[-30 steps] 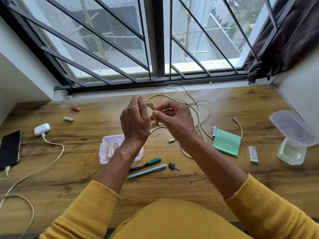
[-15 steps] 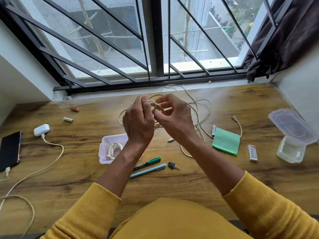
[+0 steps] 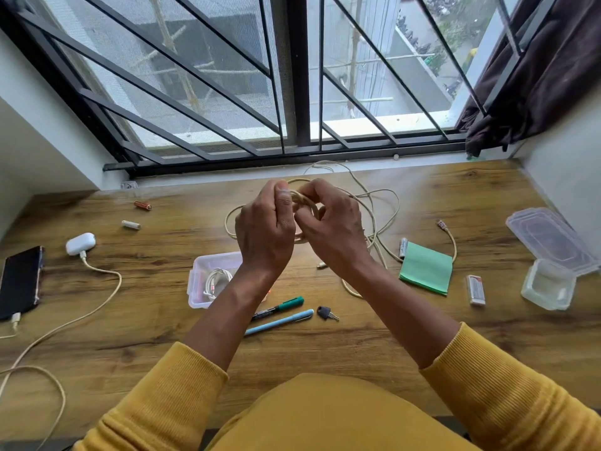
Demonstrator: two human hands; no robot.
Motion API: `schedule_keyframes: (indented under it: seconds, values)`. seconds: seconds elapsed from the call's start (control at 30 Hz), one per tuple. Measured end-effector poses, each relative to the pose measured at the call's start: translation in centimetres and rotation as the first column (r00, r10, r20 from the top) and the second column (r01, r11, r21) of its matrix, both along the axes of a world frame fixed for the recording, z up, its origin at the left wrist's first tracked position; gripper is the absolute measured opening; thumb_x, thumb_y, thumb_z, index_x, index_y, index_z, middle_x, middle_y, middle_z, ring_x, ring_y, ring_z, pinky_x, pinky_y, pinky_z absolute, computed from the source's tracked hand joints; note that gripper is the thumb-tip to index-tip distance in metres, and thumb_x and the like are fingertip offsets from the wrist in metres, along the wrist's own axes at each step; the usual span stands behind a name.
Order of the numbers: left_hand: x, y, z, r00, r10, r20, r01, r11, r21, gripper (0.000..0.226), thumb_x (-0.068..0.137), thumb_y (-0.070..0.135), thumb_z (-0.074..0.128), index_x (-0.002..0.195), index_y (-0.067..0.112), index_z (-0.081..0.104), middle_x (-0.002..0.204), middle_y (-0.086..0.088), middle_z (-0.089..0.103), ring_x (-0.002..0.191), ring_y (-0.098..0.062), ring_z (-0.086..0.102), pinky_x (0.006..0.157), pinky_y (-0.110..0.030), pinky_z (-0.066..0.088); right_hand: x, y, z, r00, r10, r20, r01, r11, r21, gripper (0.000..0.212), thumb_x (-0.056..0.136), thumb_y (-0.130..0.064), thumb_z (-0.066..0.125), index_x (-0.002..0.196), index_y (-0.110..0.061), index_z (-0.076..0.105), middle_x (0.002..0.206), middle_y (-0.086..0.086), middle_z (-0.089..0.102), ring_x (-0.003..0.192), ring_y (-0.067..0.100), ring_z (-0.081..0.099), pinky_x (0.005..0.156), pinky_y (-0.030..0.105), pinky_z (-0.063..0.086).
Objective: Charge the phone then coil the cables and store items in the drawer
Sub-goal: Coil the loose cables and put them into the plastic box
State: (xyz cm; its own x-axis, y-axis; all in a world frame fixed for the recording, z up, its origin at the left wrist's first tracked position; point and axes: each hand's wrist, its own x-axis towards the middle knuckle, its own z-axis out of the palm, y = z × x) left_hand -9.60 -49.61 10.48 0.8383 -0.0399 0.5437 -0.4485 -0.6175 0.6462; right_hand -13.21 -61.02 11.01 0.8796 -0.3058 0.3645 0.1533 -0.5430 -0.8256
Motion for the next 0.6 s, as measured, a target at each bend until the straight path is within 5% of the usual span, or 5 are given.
schedule_keyframes:
  seconds: [0.2,0.37,0.5,0.6]
  values:
    - [0.7,0.9,-0.3,1.000,0.004,-0.019,-0.004,1.000,0.002,0.028,0.112,0.027,0.041,0.084,0.025,0.045,0.063,0.010,0.046,0.055,-0.012,0.039,0.059,-0.031,0.015,0.2,-1.0,0.6,0.992,0.111,-0.065,-0.108,0.993,0.035,0.008,0.089,-0.017,0.069,0.095,-0.021,0.071,0.080,-0.006,0.070,0.073,0.013,0.068,0.070,0.039,0.059]
    - [1.7,1.2,0.0,0.988,0.054,-0.148,-0.074,0.988,-0.132,0.054,0.107,0.043,0.050,0.060,0.018,0.043,0.050,0.006,0.040,0.048,-0.010,0.038,0.053,-0.036,0.024,0.5,-1.2,0.4,0.960,0.266,-0.083,-0.272,0.959,-0.080,0.010,0.097,-0.021,0.067,0.101,-0.014,0.072,0.087,-0.001,0.065,0.077,0.016,0.059,0.069,0.032,0.049]
    - [2.6,1.7,0.5,0.976,0.096,-0.195,-0.141,0.963,-0.228,0.066,0.092,0.059,0.068,0.053,0.011,0.048,0.049,-0.003,0.045,0.048,-0.014,0.036,0.054,-0.033,0.033,0.6,-1.3,0.1,0.892,0.418,-0.171,-0.428,0.904,-0.020,0.026,0.097,-0.027,0.063,0.117,-0.012,0.070,0.095,0.005,0.067,0.089,0.023,0.064,0.079,0.047,0.058]
    - [3.4,2.4,0.5,0.969,0.135,-0.209,-0.187,0.949,-0.253,0.048,0.081,0.041,0.072,0.053,0.008,0.051,0.048,0.000,0.042,0.047,-0.015,0.033,0.052,-0.032,0.030,0.8,-1.5,0.4,0.835,0.520,-0.178,-0.515,0.854,0.080,0.029,0.097,-0.014,0.064,0.124,-0.007,0.069,0.101,0.011,0.071,0.096,0.029,0.069,0.088,0.055,0.059]
